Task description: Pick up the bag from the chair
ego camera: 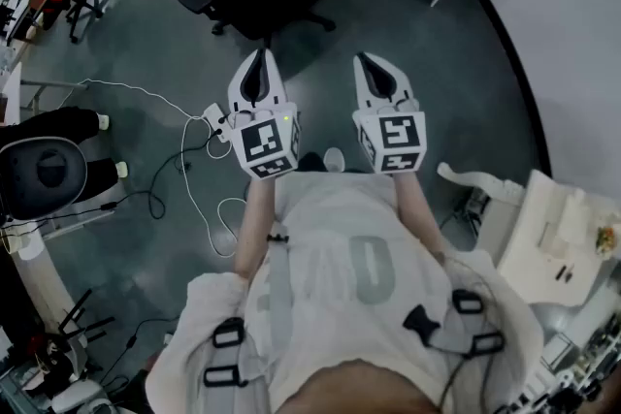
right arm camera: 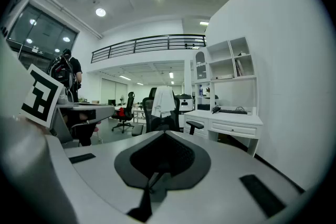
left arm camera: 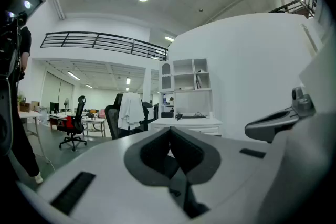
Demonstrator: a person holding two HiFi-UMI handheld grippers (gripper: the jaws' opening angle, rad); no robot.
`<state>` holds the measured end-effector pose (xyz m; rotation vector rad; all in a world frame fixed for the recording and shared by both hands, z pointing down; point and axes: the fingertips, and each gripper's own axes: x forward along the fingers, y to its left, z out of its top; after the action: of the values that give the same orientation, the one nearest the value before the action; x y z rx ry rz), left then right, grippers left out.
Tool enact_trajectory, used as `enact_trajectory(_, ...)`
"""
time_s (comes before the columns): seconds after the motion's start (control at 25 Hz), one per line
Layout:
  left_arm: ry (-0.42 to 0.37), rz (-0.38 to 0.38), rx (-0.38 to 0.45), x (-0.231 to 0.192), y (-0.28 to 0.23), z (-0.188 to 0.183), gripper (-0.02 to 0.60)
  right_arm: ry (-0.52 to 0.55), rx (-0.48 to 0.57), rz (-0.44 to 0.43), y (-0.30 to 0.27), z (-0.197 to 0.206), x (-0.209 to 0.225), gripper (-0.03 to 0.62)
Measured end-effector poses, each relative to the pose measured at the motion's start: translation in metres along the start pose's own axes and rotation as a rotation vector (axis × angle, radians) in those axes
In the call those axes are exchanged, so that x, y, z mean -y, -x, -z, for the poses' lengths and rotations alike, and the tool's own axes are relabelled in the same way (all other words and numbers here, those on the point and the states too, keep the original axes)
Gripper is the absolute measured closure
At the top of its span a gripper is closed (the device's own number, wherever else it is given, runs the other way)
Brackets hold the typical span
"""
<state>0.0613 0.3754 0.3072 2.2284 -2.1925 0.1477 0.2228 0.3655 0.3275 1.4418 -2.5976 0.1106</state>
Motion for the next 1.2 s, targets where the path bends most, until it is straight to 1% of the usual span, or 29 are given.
enact_trajectory(0.28,0.037,-0.013,-0.004,-0.006,0.000,0.002,0.575,0.001,-0.011,-0.006,0.000,0.001,0.001,0.589)
enact_trajectory(0.44,0.042,-0.017,-0.013,-0.006,-0.002,0.004,0.574,-0.014,-0.007,0.017,0.000,0.006,0.013,0.588)
enact_trajectory(0.6,0.036,-0.018,-0.012,-0.006,-0.005,0.003,0.574,-0.011,0.001,0.031,-0.002,0.004,0.017,0.589)
enact_trajectory(0.88,0.025,-0.007,-0.036,0.001,-0.007,0.009,0.575,-0.016,-0.017,0.022,-0.001,0.011,0.017,0.588)
enact_trajectory(1.08,0.002,0.001,-0.030,0.008,-0.007,0.007,0.574,-0.031,-0.027,0.021,0.000,0.018,0.020,0.588)
enact_trajectory(1.2,0.018,-0.001,-0.041,0.008,-0.013,0.011,0.575,-0.030,-0.029,0.020,-0.001,0.018,0.024,0.588)
